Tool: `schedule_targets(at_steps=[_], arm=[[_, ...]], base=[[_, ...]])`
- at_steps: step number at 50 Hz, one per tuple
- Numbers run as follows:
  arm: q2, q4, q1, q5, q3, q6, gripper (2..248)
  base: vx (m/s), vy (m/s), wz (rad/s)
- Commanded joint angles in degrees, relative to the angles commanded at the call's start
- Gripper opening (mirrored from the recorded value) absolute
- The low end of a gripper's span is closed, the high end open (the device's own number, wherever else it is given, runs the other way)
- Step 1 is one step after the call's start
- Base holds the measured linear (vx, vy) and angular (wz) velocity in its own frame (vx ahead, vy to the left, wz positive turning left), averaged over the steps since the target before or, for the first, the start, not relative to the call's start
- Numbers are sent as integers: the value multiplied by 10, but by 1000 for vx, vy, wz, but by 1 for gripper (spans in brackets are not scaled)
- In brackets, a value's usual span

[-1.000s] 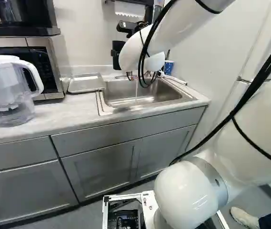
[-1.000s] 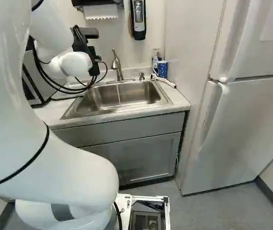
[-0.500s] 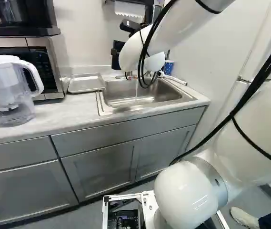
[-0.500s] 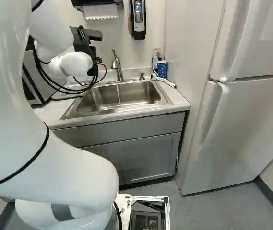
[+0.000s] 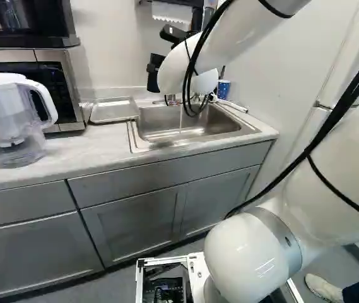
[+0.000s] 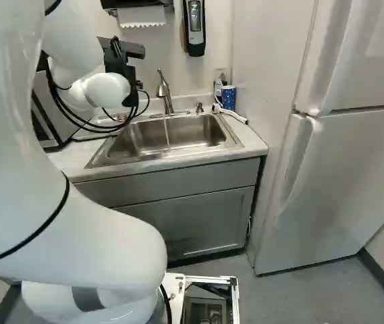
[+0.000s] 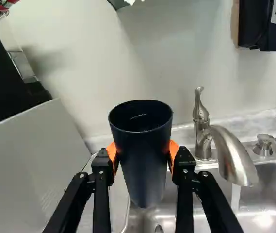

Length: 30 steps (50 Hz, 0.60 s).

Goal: Rinse the cup and place it in the tray

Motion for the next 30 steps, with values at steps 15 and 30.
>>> schedule_targets(at_steps=[15, 30], arm=[[-7, 0, 12, 0, -6, 0, 121], [-8, 0, 14, 0, -8, 6, 121]], base=[[0, 0, 0], [0, 0, 0]])
